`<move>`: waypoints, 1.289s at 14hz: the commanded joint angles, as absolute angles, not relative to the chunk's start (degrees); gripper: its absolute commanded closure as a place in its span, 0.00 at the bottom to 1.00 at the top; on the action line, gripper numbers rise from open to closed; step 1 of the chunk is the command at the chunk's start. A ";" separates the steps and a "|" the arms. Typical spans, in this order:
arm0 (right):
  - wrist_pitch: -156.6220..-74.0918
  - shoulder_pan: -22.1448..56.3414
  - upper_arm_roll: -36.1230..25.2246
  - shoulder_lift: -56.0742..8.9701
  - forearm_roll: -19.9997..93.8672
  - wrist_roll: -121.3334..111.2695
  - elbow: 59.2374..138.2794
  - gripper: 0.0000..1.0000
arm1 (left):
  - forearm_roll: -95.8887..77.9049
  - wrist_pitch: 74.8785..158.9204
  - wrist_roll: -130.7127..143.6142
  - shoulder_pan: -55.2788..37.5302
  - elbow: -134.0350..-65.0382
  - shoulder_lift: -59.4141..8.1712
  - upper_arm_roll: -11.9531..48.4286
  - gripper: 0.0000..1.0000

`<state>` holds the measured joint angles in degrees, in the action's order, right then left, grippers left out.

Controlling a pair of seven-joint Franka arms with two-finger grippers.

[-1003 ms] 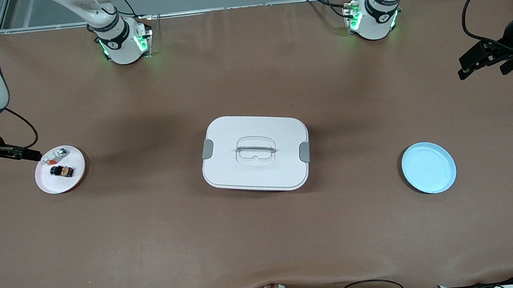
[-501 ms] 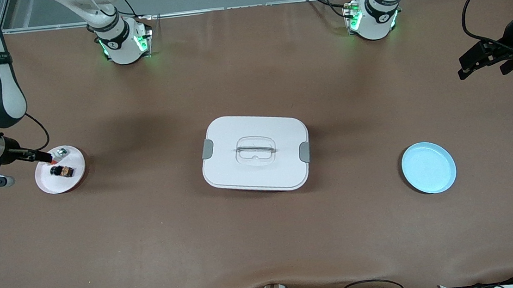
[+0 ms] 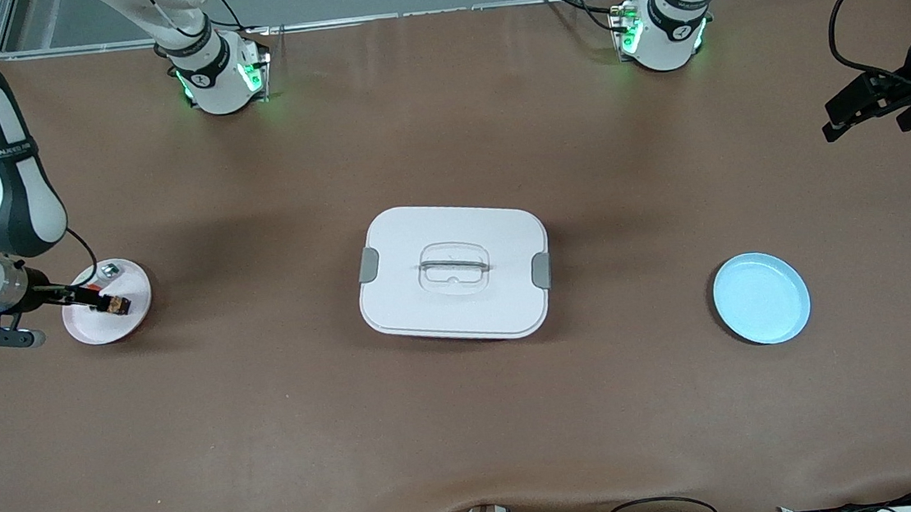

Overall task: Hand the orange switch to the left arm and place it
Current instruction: 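Lower the right gripper over the orange switch on the white plate, then close the right gripper on the orange-and-black switch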

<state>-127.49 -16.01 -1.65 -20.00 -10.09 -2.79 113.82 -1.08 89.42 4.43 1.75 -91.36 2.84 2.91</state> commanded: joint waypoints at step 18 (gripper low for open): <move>-133.77 -19.59 -0.79 -29.88 -12.39 -3.78 112.68 0.00 | -1.85 88.24 3.60 2.37 -90.26 2.46 3.08 0.00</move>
<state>-133.06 -17.13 -1.73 -28.30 -11.19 -3.38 113.61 -1.08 89.42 4.36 2.25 -91.36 2.83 2.91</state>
